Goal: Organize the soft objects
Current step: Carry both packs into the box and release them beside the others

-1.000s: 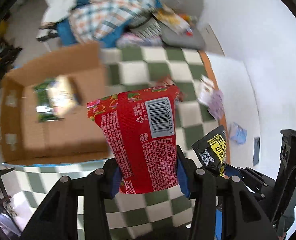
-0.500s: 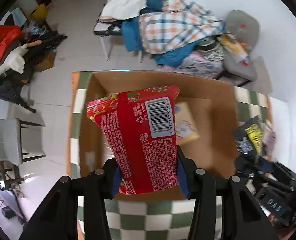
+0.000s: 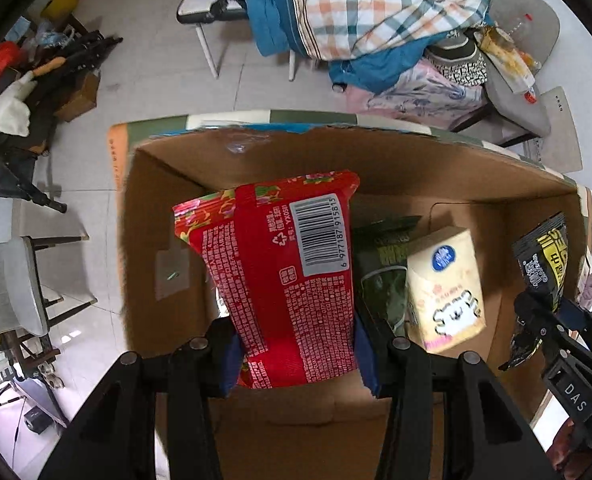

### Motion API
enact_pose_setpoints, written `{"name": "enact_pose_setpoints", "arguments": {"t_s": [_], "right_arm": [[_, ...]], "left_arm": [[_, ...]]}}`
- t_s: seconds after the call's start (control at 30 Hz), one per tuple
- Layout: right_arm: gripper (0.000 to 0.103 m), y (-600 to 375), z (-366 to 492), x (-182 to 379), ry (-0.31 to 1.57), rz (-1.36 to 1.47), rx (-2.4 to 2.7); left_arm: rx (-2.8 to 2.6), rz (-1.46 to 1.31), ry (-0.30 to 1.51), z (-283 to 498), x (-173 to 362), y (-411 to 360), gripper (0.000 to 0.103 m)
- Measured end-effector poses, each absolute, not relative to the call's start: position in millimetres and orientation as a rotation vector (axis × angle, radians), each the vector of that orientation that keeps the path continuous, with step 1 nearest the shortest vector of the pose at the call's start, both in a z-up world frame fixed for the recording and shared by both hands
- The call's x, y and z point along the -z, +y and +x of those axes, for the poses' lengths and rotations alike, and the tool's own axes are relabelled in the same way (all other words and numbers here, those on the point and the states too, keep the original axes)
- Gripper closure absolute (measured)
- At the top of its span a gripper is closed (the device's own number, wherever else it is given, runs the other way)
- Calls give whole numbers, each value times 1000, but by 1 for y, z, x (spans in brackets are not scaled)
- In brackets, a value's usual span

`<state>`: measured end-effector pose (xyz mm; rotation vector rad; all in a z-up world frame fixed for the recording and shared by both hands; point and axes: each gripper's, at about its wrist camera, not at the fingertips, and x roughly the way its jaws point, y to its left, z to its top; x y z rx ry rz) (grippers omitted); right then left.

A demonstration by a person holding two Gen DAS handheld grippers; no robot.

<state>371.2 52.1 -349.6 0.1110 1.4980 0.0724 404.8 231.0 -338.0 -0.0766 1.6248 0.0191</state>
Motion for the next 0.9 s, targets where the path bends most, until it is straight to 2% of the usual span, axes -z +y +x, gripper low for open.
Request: {"name": "enact_pose_setpoints", "arguments": {"t_s": [0.27, 0.33, 0.4, 0.47, 0.5, 0.63, 0.67, 0.73, 0.8, 0.9], "right_arm": [[48, 49, 391, 377, 1525, 101, -48], [46, 50, 393, 378, 1522, 88, -48], [35, 51, 393, 378, 1525, 96, -60], [27, 52, 394, 377, 1525, 97, -61], [26, 52, 394, 375, 1522, 97, -63], [24, 52, 391, 370, 1522, 88, -72], [17, 52, 389, 368, 1522, 85, -78], [13, 53, 383, 365, 1521, 71, -90], [5, 55, 377, 363, 1526, 63, -102], [0, 56, 365, 360, 1530, 66, -114]], "left_arm": [[-42, -65, 1660, 417, 351, 233, 56], [-38, -91, 1666, 418, 351, 237, 52], [-36, -136, 1664, 416, 347, 241, 49], [-44, -151, 1661, 414, 342, 245, 49], [-46, -159, 1657, 412, 339, 246, 48], [-60, -180, 1622, 407, 327, 250, 33], [-57, -181, 1616, 406, 325, 250, 29], [-65, -167, 1594, 401, 319, 249, 14], [-71, -154, 1572, 395, 314, 248, 9], [-81, -115, 1541, 383, 307, 245, 3]]}}
